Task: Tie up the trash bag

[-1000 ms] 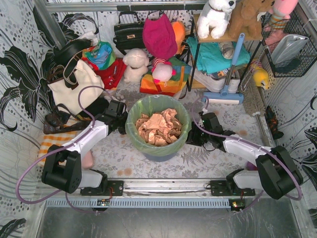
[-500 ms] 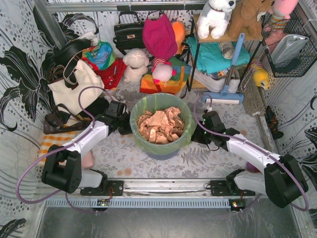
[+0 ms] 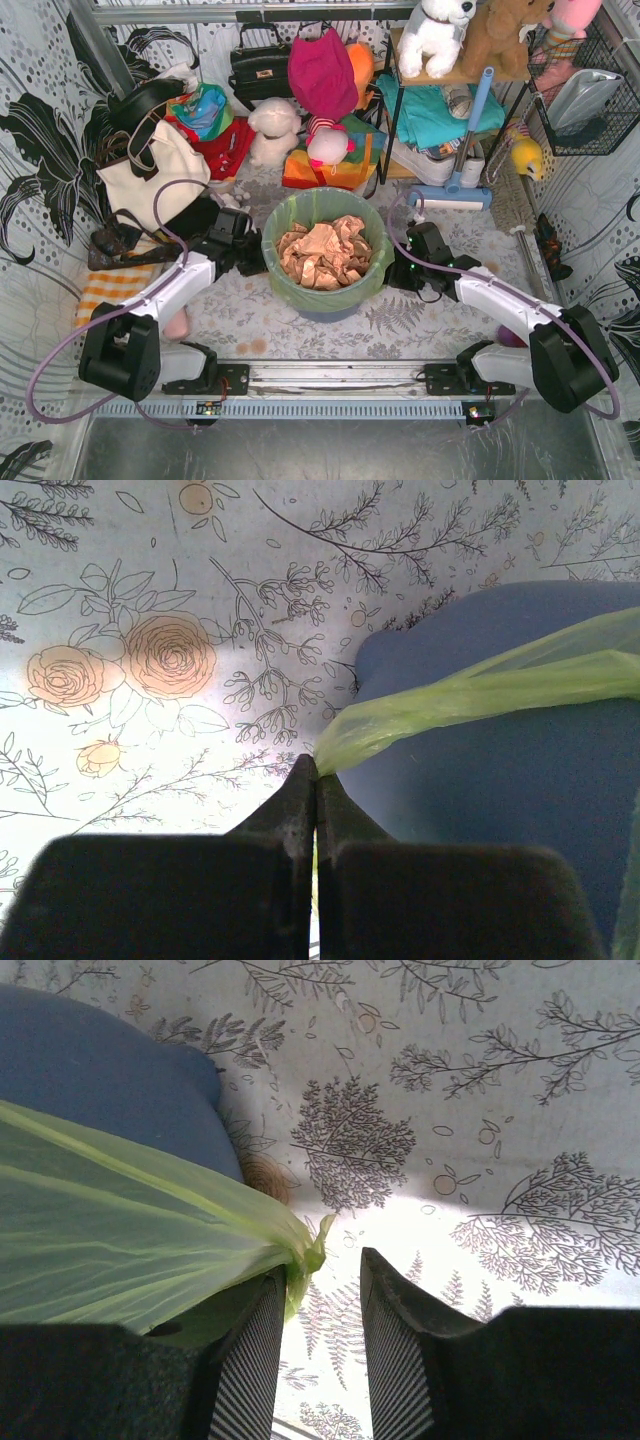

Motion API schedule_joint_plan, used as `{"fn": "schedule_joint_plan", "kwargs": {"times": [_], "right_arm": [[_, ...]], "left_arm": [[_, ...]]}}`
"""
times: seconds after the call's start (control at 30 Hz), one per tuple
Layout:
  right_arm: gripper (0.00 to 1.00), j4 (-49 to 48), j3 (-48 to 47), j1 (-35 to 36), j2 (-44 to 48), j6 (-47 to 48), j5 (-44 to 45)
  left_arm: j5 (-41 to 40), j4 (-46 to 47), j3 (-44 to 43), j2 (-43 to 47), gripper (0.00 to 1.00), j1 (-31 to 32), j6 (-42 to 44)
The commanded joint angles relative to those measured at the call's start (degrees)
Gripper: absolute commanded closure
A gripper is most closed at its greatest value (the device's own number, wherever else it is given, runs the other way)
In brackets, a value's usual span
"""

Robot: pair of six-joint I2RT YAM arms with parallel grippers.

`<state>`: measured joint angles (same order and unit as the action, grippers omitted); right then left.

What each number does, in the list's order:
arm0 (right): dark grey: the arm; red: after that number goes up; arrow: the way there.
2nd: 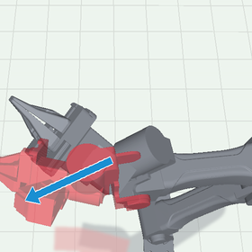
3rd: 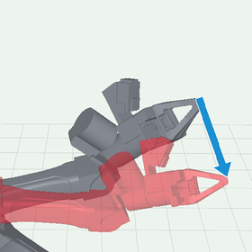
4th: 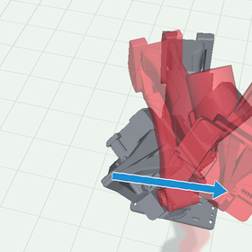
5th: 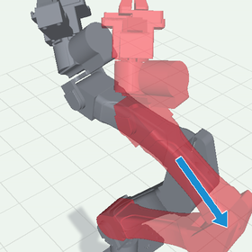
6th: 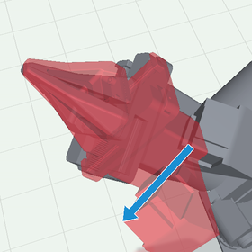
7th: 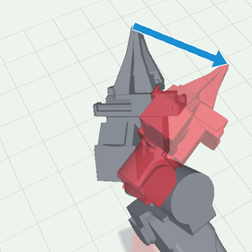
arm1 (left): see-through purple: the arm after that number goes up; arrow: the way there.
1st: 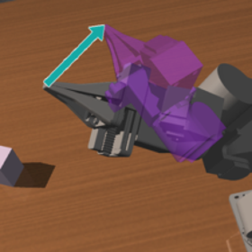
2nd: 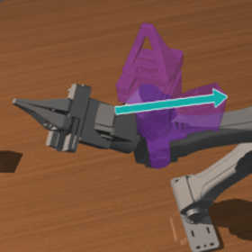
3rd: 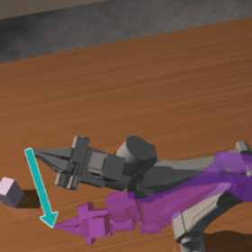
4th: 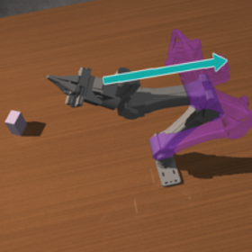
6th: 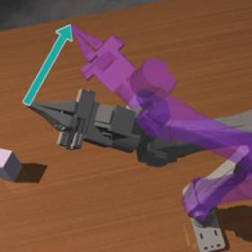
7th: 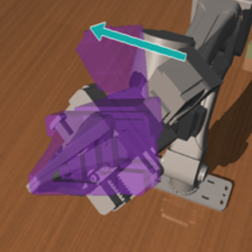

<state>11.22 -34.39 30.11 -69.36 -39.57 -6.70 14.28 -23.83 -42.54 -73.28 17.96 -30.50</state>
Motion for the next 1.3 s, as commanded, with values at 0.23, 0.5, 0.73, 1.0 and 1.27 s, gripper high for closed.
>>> {"fn": "schedule_joint_plan", "kwargs": {"times": [0.23,0.5,0.73,1.0,1.27], "right_arm": [[0.70,-5.81,1.74,0.08,-0.15,-2.10,-4.00],[0.67,-8.01,2.50,0.04,-2.33,-3.53,-5.65],[0.69,-10.02,4.08,0.06,-2.44,-4.42,-5.81],[0.90,-11.04,5.25,0.04,-0.28,-5.25,-5.87],[1.00,-4.25,5.38,0.08,9.86,-5.15,-2.53]], "left_arm": [[0.10,4.16,3.52,4.19,1.00,0.12,-1.41],[0.81,5.97,5.95,6.39,1.00,0.10,-3.02],[1.49,6.78,7.59,8.49,1.00,0.14,-4.35],[1.84,6.82,8.28,9.70,1.00,0.13,-4.73],[2.18,1.57,6.37,13.67,1.00,0.13,-4.19]]}}
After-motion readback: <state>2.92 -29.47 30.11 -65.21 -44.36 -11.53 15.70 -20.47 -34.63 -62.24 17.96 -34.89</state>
